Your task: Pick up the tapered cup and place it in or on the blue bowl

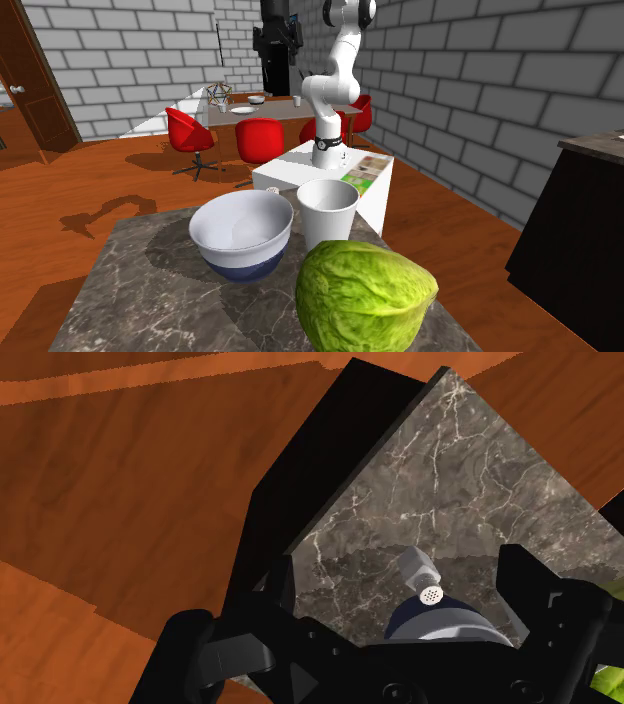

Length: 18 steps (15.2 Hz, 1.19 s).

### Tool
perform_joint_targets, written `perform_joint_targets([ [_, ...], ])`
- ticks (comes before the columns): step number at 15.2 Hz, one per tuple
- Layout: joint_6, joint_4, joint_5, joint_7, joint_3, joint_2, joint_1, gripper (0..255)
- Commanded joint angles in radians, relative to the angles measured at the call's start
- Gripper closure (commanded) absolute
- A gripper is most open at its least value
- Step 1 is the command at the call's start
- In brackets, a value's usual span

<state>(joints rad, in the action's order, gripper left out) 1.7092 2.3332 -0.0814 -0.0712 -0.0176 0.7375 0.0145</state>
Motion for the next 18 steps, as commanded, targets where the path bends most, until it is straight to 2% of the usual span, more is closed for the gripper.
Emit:
perform_joint_targets([
  [1,0.0,0.0,0.0,0.0,0.0,0.0,0.0,0],
  [9,0.188,-0.028,-0.062,0.113,0.099,-0.218,0.036,0],
  [18,0.357,-0.158,-0.078,0.24,0.195,-0.518,0.066,0],
])
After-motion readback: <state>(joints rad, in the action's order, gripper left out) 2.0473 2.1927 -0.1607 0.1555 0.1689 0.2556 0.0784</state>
